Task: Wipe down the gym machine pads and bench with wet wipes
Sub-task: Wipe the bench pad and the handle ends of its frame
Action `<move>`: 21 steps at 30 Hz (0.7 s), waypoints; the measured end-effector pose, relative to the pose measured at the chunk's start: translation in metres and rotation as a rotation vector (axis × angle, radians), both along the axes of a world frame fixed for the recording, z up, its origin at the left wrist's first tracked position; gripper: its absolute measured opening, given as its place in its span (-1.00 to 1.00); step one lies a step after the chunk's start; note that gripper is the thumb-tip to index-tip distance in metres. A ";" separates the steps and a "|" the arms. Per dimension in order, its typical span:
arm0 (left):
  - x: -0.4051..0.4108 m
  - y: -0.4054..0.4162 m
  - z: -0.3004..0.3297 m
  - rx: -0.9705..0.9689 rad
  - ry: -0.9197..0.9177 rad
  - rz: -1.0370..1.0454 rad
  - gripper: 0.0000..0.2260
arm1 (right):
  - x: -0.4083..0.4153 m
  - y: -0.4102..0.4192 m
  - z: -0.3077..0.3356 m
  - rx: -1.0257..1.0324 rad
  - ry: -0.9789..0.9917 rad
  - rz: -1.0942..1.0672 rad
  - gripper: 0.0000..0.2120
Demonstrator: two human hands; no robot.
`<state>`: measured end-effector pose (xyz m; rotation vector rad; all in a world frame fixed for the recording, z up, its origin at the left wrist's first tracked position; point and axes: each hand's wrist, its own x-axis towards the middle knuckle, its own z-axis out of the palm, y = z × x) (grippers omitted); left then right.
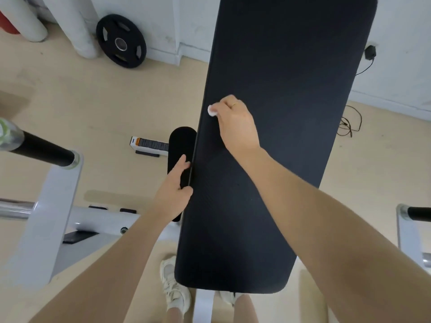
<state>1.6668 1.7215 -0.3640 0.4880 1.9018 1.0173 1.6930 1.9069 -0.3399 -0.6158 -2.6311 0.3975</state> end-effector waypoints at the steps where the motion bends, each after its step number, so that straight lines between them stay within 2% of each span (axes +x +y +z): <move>1: 0.001 -0.005 -0.003 0.012 -0.051 0.015 -0.35 | -0.002 -0.007 -0.008 -0.001 0.003 -0.017 -0.71; 4: 0.002 -0.017 -0.009 0.053 -0.154 0.046 -0.38 | 0.018 -0.040 -0.033 0.005 0.008 0.012 -0.72; 9: 0.003 -0.026 -0.010 0.079 -0.280 0.070 -0.40 | 0.094 -0.122 -0.061 -0.048 -0.325 0.324 -0.66; 11: 0.006 -0.028 -0.013 0.038 -0.317 0.048 -0.35 | 0.107 -0.134 -0.061 -0.091 -0.424 0.364 -0.68; 12: 0.008 -0.029 -0.015 0.019 -0.336 0.059 -0.34 | 0.105 -0.131 -0.056 -0.126 -0.428 0.319 -0.71; 14: 0.010 -0.030 -0.018 0.028 -0.375 0.078 -0.31 | 0.091 -0.111 -0.043 -0.197 -0.292 0.108 -0.78; 16: 0.012 -0.029 -0.020 0.046 -0.384 0.068 -0.31 | 0.065 -0.082 -0.030 -0.113 -0.132 -0.053 -0.79; 18: 0.015 -0.030 -0.024 0.063 -0.372 0.083 -0.33 | 0.040 -0.061 -0.025 -0.030 -0.045 -0.028 -0.72; 21: 0.022 -0.034 -0.032 0.143 -0.351 0.123 -0.39 | 0.027 -0.055 -0.039 0.008 -0.044 0.001 -0.67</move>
